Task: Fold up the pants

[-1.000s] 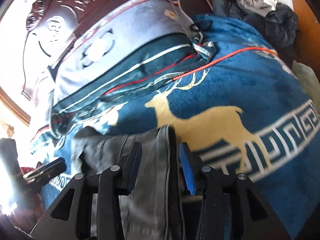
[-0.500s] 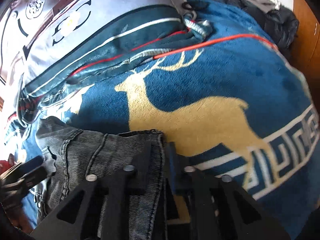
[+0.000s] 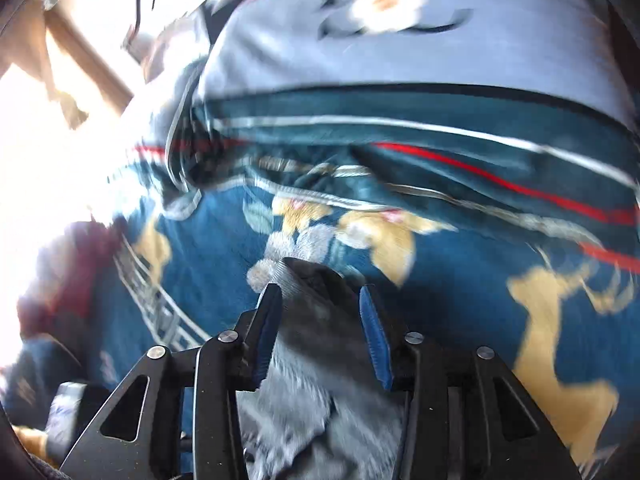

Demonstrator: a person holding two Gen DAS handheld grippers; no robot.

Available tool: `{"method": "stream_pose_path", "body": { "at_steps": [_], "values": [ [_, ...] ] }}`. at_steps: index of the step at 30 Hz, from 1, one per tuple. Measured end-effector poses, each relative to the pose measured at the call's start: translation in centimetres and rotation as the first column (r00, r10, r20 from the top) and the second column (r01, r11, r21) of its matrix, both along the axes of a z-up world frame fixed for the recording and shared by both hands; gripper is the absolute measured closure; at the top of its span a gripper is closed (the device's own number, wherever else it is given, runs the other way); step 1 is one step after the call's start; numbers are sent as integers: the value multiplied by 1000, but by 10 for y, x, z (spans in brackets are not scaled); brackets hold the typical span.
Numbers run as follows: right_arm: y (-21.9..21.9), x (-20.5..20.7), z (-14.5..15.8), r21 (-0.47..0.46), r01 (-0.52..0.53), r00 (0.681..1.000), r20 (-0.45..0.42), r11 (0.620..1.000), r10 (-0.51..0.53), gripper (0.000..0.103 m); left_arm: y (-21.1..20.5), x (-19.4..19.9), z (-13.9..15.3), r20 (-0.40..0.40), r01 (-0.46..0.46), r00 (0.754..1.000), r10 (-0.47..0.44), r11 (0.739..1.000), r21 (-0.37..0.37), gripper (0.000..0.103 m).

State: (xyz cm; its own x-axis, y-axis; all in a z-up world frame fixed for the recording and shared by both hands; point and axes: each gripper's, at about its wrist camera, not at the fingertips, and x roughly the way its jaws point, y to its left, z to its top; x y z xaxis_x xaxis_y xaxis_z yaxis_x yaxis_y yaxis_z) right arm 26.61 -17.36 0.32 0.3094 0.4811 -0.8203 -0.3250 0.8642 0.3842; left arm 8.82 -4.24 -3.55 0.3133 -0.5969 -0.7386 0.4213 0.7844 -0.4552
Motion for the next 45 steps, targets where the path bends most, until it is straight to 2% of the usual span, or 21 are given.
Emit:
{"method": "stream_pose_path", "body": {
  "at_steps": [2,3,4,5,7,10,14,17,19,21,22,25,27,29,34,38,41,42,43,44,45],
  "values": [
    [20,12,-11,-36,-47,999,-27,998,46,46,0,0,-4,2,9,1000,-9,1000,4,40],
    [29,15,-16,-56,-75,997,-38,996,73,46,0,-2,-5,2,11,1000,-11,1000,3,40],
    [37,19,-20,-76,-97,994,-48,992,94,55,0,-1,-6,0,10,1000,-10,1000,-2,40],
    [43,22,-23,-92,-122,991,-57,988,117,87,1,-1,-7,-5,7,1000,-7,1000,-8,40],
    [57,23,-26,-166,-158,987,-42,973,153,93,2,-2,-6,-10,4,1000,-5,1000,-14,40],
    [53,30,-24,-241,-104,994,5,965,109,96,3,-2,-7,-15,3,1000,-3,1000,-21,40],
    [37,45,-24,-229,5,1000,13,973,-2,94,4,-1,-7,-16,3,1000,-3,1000,-27,40],
    [26,34,-7,-100,35,999,-11,994,-36,89,6,-1,-7,-19,-1,1000,1,1000,-31,40],
    [18,14,5,-2,17,1000,-21,1000,-17,83,9,0,-8,-22,-3,1000,2,999,-34,40],
    [16,-6,9,82,-29,999,-35,996,32,83,10,0,-8,-26,-6,1000,5,999,-39,40],
    [15,-15,5,91,-52,997,-47,995,56,83,10,0,-8,-29,-8,1000,7,999,-43,40],
    [7,-27,-30,-79,-16,998,-65,997,11,90,12,0,-8,-24,-7,1000,6,999,-47,40],
    [-12,-26,-46,30,61,993,-100,998,-58,91,14,0,-7,-22,-5,1000,3,999,-52,40],
    [-15,-32,-33,79,87,994,-67,993,-82,83,20,1,-2,-37,-11,999,8,997,-71,41],
    [-38,-73,5,102,127,991,34,987,-131,74,40,31,26,-21,-92,996,90,988,-127,41],
    [-72,-97,5,76,215,973,64,974,-220,62,14,84,31,6,-77,997,77,997,-18,41],
    [-86,-106,-5,82,272,958,70,959,-278,62,-14,123,28,20,-57,998,56,997,60,43],
    [-92,-109,-11,90,295,952,63,951,-301,62,-20,133,20,6,-63,998,62,993,100,46],
    [-101,-111,-16,85,309,948,56,947,-314,62,-25,145,7,-18,-75,997,79,985,156,54],
    [-106,-112,-28,31,332,942,38,943,-333,62,-25,158,-10,-56,-86,994,99,977,195,58],
    [-108,-112,-41,7,334,942,23,943,-334,62,-20,161,-18,-81,-99,990,114,979,178,63]
  ]
}}
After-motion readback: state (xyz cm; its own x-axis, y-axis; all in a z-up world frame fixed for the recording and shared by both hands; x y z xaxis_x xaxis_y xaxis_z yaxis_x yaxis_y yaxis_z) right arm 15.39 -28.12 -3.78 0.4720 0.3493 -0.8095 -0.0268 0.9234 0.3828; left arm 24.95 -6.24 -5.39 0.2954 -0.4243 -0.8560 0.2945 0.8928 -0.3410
